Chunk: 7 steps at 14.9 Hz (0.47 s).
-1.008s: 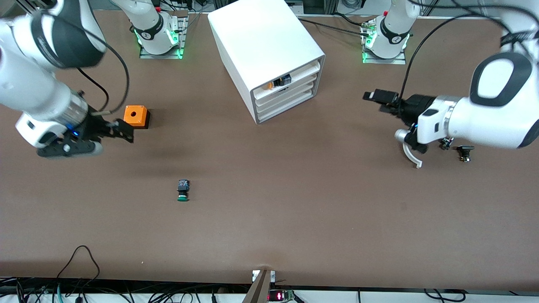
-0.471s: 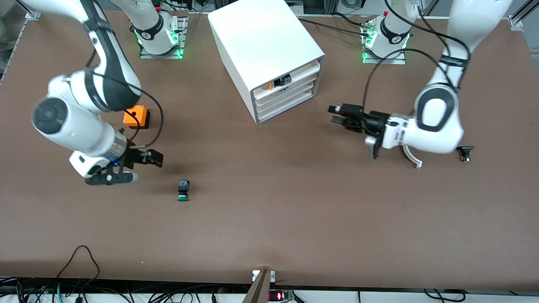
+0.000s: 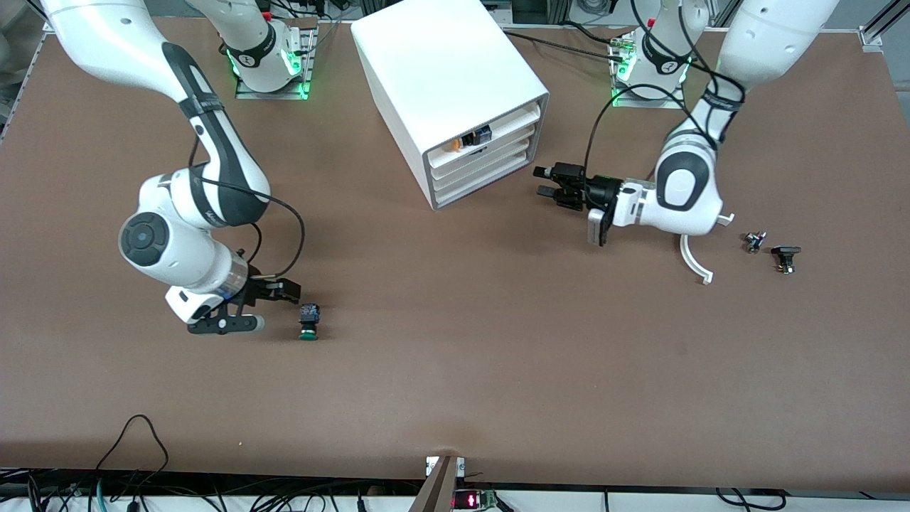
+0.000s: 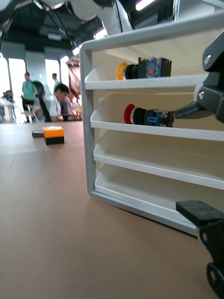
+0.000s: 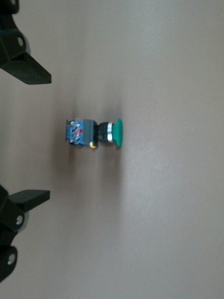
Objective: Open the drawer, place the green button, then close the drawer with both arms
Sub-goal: 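Grasp the green button with the right gripper while the left gripper grips the drawer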
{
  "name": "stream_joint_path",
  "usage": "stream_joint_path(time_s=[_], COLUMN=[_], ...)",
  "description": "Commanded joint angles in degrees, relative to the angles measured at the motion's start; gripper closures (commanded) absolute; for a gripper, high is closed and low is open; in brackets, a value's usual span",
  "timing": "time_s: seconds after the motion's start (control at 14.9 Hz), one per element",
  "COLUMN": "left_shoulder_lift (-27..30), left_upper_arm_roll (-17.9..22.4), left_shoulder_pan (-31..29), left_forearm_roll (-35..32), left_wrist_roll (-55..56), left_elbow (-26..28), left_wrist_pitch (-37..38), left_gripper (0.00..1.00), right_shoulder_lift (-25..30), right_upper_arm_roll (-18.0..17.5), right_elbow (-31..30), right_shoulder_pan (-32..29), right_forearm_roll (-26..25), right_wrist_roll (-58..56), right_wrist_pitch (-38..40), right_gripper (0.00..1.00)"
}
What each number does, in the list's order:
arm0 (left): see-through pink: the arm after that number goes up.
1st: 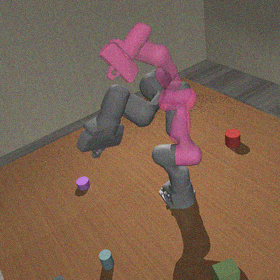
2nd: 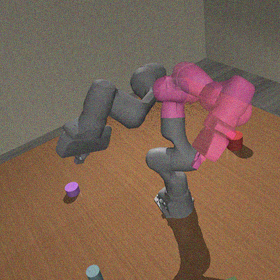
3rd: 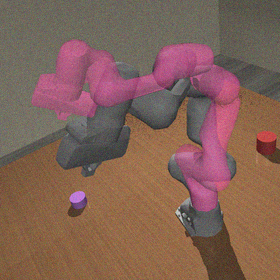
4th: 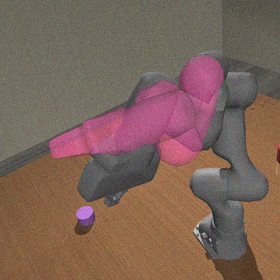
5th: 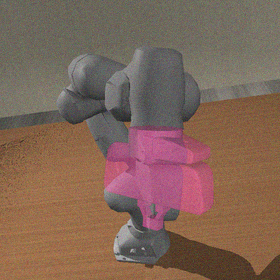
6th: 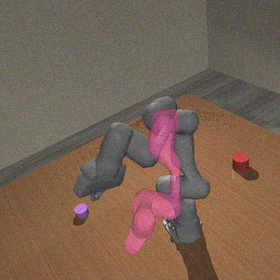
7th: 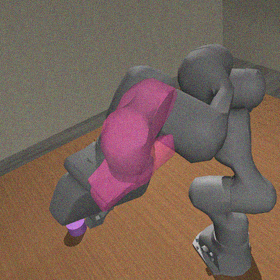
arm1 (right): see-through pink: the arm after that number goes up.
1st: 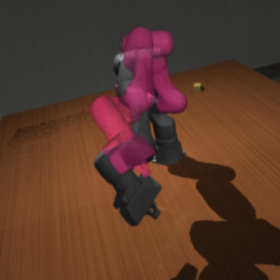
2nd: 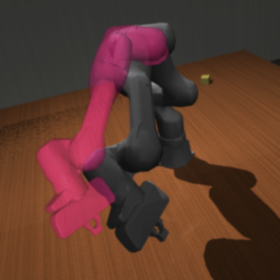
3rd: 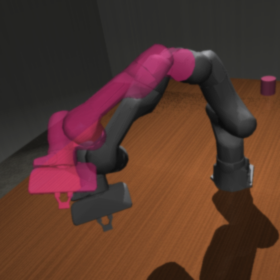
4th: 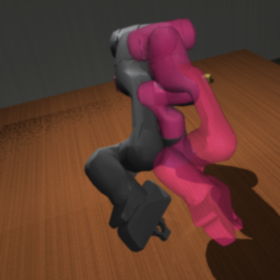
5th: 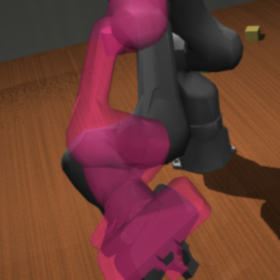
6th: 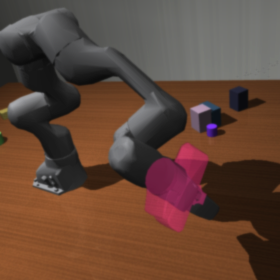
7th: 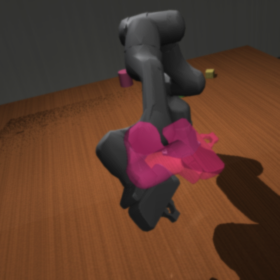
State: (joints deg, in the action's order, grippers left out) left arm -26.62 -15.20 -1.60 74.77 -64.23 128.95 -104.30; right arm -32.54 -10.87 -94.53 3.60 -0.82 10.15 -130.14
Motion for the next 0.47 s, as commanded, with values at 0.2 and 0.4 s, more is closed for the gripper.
stream_joint_path(time_s=[0.2, 0.4], left_shoulder_lift=[-8.96, -9.94], left_upper_arm_roll=[-4.38, -5.53], left_shoulder_pan=[-0.16, -0.16], left_forearm_roll=[7.67, 9.43], left_wrist_roll=[-12.31, -12.58], left_elbow=[1.04, 2.88], left_wrist_pitch=[-0.64, -0.55], left_gripper=[0.3, 0.38], right_shoulder_lift=[-3.93, -6.21], right_upper_arm_roll=[0.06, 0.24], right_elbow=[-0.04, -0.04], right_shoulder_pan=[2.2, 2.2], right_forearm_roll=[0.65, 0.12], right_wrist_roll=[1.01, 1.01], right_wrist_pitch=[-7.14, -9.43], right_gripper=[0.0, 0.0])
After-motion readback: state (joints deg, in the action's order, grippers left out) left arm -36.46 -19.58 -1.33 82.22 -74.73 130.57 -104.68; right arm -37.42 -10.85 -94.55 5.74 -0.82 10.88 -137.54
